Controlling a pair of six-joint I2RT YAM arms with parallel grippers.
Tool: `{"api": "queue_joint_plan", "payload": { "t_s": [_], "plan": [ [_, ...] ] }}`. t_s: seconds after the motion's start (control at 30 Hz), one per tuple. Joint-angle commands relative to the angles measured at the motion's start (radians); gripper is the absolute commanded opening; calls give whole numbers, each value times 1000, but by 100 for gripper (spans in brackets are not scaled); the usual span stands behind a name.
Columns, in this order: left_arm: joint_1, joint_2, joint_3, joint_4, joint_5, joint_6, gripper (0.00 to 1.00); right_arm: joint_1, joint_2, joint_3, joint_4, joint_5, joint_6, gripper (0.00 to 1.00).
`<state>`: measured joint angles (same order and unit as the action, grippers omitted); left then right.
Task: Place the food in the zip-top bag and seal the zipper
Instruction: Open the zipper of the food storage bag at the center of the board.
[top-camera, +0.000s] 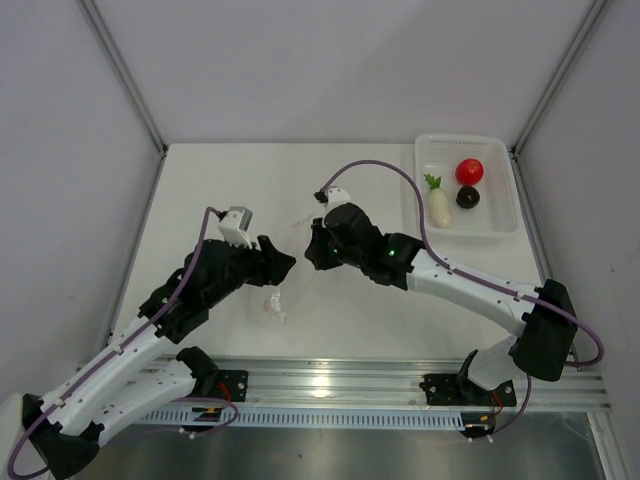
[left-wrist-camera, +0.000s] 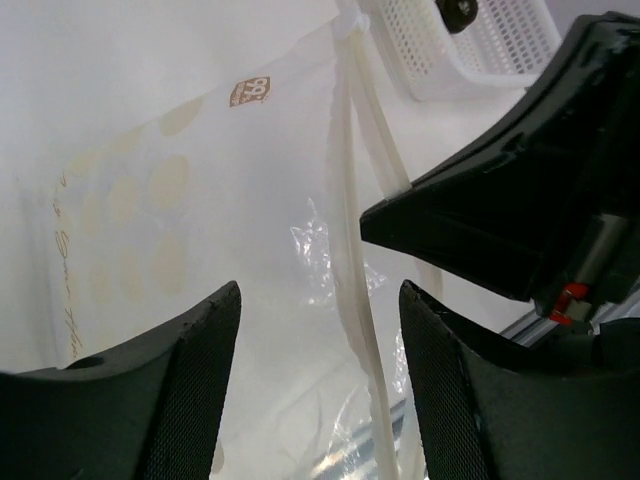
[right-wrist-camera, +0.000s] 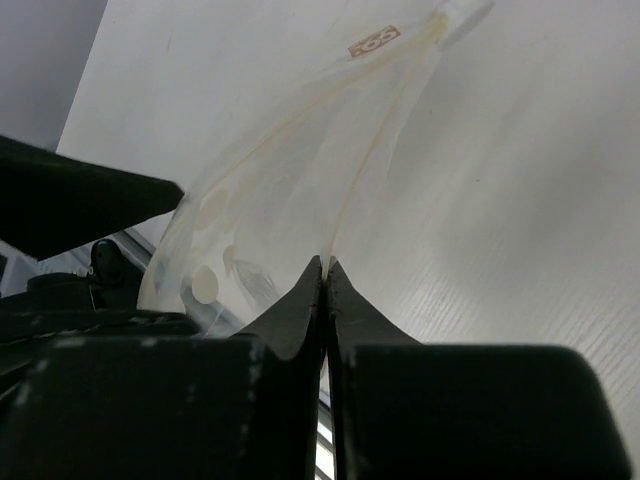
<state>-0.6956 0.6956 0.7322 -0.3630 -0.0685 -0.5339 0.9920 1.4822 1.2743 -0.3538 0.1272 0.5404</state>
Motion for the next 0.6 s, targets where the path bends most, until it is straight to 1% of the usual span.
{"api": "queue_joint_plan", "payload": {
  "t_s": [0.0, 0.2, 0.23, 0.27, 0.3, 0.33, 0.37, 0.4, 0.47, 0.57],
  "plan": [
    [-7, 28, 38, -22, -28, -12, 68, 28, 0, 28, 55, -26, -56, 0],
    [-7, 51, 44, -45, -31, -11, 68, 42, -14, 17, 65, -32, -62, 0],
    [-7, 54, 47, -51, -34, -11, 65, 42, -17, 17, 64, -31, -63, 0],
    [-7, 58, 50, -59, -40, -11, 60, 42, -19, 17, 59, -28, -65, 0],
    [-7, 62, 52, -70, -50, -14, 52, 42, -22, 17, 56, -15, -71, 0],
    [-7, 64, 61, -80, -60, -14, 27, 42, -25, 16, 44, -6, -76, 0],
    [-7, 61, 62, -88, -68, -17, 12, 42, -23, 14, 38, 5, -82, 0],
    [-7, 48, 67, -94, -74, -23, 1, 42, -23, 14, 29, 26, -94, 0],
    [-8, 32, 81, -112, -99, -50, 0, 42, -17, 13, -7, 55, -103, 0],
    [-8, -1, 99, -146, -152, -93, 1, 40, 7, 14, -59, 153, -111, 0]
  ]
}}
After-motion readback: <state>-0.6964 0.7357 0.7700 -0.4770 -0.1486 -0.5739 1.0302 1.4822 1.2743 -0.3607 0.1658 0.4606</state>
